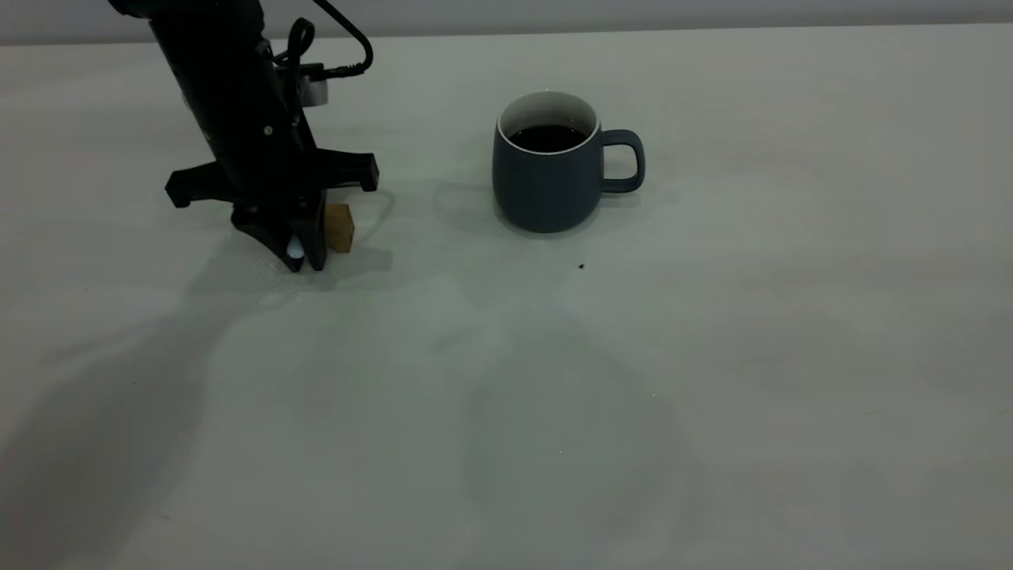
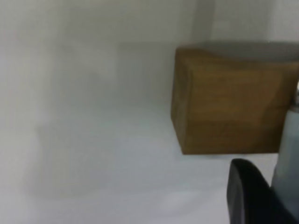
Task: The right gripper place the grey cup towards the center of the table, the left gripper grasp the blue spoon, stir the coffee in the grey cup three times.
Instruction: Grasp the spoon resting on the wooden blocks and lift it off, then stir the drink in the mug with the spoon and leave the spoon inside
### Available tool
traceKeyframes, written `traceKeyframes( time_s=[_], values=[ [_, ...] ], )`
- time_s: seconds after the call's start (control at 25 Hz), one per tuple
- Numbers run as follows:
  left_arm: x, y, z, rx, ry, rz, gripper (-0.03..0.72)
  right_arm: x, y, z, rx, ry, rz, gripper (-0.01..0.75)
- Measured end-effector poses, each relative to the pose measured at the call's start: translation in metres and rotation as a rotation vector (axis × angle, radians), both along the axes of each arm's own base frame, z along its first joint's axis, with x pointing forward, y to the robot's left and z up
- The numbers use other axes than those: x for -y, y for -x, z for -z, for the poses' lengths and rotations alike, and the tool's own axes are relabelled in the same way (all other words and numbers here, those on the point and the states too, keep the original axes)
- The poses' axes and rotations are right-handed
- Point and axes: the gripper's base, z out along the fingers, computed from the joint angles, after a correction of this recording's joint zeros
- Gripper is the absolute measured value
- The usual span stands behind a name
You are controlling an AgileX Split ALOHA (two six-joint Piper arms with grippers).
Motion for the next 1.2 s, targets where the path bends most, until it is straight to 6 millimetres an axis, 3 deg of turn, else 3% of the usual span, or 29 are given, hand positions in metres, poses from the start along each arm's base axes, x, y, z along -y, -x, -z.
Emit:
traceKeyframes(
  time_s=[0.2,0.52,0.68,0.96,1.2],
  values=[
    [0.004,-0.008,-0.022,-0.081,0.003,0.002,0.147,0.0,0.0,0.0,0.0,0.0,0.0,0.474],
    [0.024,-0.024,-0.107,-0.089,0.178,-0.003,0.147,0.0,0.0,0.0,0.0,0.0,0.0,0.474],
    [0.039,-0.024,-0.135,-0.082,0.347,-0.04,0.147,0.0,0.0,0.0,0.0,0.0,0.0,0.474],
    [0.072,-0.02,-0.173,-0.258,0.777,-0.35,0.147,0.0,0.0,0.0,0.0,0.0,0.0,0.474],
    [0.084,-0.025,-0.183,-0.394,0.891,-0.647,0.147,0.0,0.0,0.0,0.0,0.0,0.0,0.474]
  ],
)
